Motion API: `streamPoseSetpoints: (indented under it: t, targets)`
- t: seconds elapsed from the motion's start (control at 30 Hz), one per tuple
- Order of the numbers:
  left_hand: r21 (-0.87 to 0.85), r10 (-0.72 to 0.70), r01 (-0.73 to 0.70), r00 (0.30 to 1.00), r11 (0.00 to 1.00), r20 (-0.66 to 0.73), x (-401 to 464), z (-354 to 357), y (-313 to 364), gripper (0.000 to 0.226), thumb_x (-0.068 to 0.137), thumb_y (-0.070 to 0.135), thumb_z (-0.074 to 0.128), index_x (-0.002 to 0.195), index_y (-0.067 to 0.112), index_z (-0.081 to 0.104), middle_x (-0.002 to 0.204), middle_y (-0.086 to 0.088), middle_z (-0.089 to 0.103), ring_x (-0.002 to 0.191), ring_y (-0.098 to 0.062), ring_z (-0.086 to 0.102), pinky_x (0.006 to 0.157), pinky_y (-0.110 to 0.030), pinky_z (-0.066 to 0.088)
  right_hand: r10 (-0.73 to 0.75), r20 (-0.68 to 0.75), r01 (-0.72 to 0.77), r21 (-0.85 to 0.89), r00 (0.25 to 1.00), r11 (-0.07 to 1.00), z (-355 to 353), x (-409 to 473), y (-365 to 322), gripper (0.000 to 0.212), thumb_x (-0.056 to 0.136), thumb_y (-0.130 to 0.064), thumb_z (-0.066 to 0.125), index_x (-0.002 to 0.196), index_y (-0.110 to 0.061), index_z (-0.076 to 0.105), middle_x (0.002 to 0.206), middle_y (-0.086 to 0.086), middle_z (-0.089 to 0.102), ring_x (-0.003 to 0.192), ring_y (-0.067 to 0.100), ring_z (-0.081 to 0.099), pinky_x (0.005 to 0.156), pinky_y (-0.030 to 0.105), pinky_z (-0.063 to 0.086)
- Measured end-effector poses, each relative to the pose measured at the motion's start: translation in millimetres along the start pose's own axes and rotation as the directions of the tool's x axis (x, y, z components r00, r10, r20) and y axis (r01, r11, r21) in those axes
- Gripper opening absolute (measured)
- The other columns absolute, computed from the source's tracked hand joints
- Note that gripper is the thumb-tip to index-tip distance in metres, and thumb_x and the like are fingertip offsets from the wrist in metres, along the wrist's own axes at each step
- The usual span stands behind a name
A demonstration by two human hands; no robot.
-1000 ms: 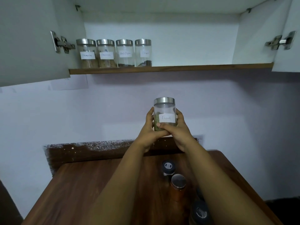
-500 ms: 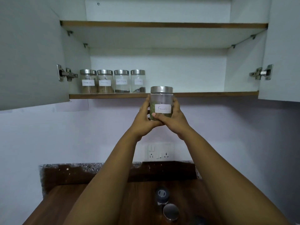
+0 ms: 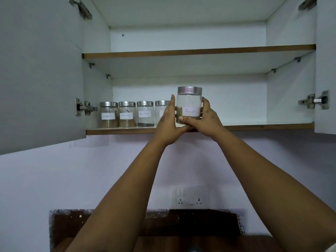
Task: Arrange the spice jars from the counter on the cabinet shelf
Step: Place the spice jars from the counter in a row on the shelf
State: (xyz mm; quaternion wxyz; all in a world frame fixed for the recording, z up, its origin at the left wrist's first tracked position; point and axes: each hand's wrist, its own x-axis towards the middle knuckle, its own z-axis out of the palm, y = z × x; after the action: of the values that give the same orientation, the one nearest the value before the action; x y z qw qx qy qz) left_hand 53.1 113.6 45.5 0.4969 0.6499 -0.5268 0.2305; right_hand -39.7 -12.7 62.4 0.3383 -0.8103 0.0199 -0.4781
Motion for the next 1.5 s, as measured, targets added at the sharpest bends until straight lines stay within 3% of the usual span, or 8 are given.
streamPoseSetpoints:
  t: [0.13, 0.27, 0.37, 0.43, 0.5, 0.67, 1.13, 1.5]
  targets:
    - [0.207, 0.04, -0.034, 0.999, 0.978, -0.025, 24.1, 4.5, -21.3, 0.116, 0.081, 0.048, 0.073, 0.153, 0.023, -0.015, 0.141, 0.003, 0.047, 0.122, -0.02, 0.054, 0.09, -0.025, 0.041, 0.044, -0.007, -0.045, -0.063, 0.999, 0.997, 8.2, 29.7, 8.3, 0.107, 0.065, -0.05, 0.084, 0.148, -0.022, 0.022, 0.123, -0.002, 0.057, 0.102, 0.015, 0.057, 0.062, 0.014, 0.042]
    - [0.519, 0.13, -0.075, 0.989, 0.851, -0.071, 30.8, 12.0, -49.8, 0.117, 0.077, 0.068, 0.063, 0.155, 0.015, -0.006, 0.13, -0.008, 0.058, 0.115, -0.025, 0.056, 0.097, -0.038, 0.043, 0.147, 0.047, -0.135, -0.202, 0.988, 0.97, 17.8, 46.9, 26.8, 0.112, 0.066, -0.047, 0.085, 0.15, -0.017, 0.018, 0.131, 0.004, 0.054, 0.111, 0.021, 0.055, 0.075, 0.024, 0.043]
    - [0.708, 0.165, 0.011, 0.97, 0.706, -0.179, 24.8, 12.1, -83.2, 0.101, 0.076, 0.083, 0.042, 0.148, 0.013, 0.029, 0.111, -0.006, 0.059, 0.102, -0.025, 0.057, 0.088, -0.042, 0.044, 0.249, 0.023, -0.232, -0.29, 0.968, 0.929, 19.1, 55.5, 44.1, 0.099, 0.066, -0.048, 0.084, 0.14, -0.011, 0.029, 0.131, 0.007, 0.053, 0.115, 0.024, 0.053, 0.078, 0.028, 0.04]
    - [0.75, 0.27, 0.0, 0.933, 0.661, -0.237, 18.4, 9.9, -105.5, 0.081, 0.08, 0.082, 0.036, 0.114, 0.013, 0.058, 0.093, -0.003, 0.061, 0.087, -0.025, 0.059, 0.074, -0.037, 0.041, 0.288, 0.004, -0.268, -0.357, 0.958, 0.895, 20.0, 64.3, 50.3, 0.096, 0.065, -0.048, 0.085, 0.135, -0.008, 0.032, 0.131, 0.009, 0.052, 0.118, 0.026, 0.052, 0.079, 0.029, 0.04]
    - [0.777, 0.387, -0.054, 0.887, 0.628, -0.251, 17.8, 9.1, -118.5, 0.064, 0.083, 0.076, 0.041, 0.089, 0.016, 0.062, 0.078, 0.001, 0.059, 0.073, -0.022, 0.057, 0.065, -0.033, 0.037, 0.342, 0.021, -0.306, -0.398, 0.94, 0.865, 23.6, 77.3, 53.1, 0.101, 0.065, -0.047, 0.086, 0.137, -0.006, 0.029, 0.134, 0.01, 0.05, 0.122, 0.028, 0.05, 0.085, 0.031, 0.042]
    - [0.782, 0.435, -0.053, 0.853, 0.621, -0.288, 22.6, 11.8, -120.9, 0.056, 0.082, 0.072, 0.046, 0.079, 0.019, 0.063, 0.07, 0.003, 0.059, 0.065, -0.019, 0.056, 0.06, -0.03, 0.036, 0.513, 0.125, -0.413, -0.447, 0.849, 0.793, 37.8, 105.6, 53.0, 0.115, 0.069, -0.046, 0.084, 0.148, -0.004, 0.013, 0.148, 0.015, 0.037, 0.134, 0.033, 0.041, 0.11, 0.044, 0.036]
    - [0.71, 0.477, -0.125, 0.818, 0.694, -0.322, 19.7, 14.5, -127.4, 0.07, 0.073, 0.083, 0.05, 0.08, 0.015, 0.063, 0.076, 0.0, 0.062, 0.07, -0.019, 0.057, 0.066, -0.031, 0.038, 0.539, 0.265, -0.32, -0.572, 0.8, 0.756, 58.9, 129.4, 69.6, 0.098, 0.065, -0.068, 0.075, 0.142, -0.014, 0.045, 0.139, 0.009, 0.052, 0.12, 0.028, 0.053, 0.108, 0.044, 0.04]
    - [0.7, 0.462, -0.134, 0.833, 0.702, -0.304, 18.1, 12.4, -125.6, 0.073, 0.072, 0.085, 0.049, 0.083, 0.014, 0.064, 0.08, 0.0, 0.064, 0.073, -0.018, 0.058, 0.067, -0.031, 0.038, 0.509, 0.272, -0.273, -0.595, 0.817, 0.756, 60.7, 131.4, 75.2, 0.086, 0.079, -0.062, 0.066, 0.145, -0.011, 0.041, 0.143, 0.012, 0.048, 0.125, 0.029, 0.05, 0.11, 0.043, 0.038]
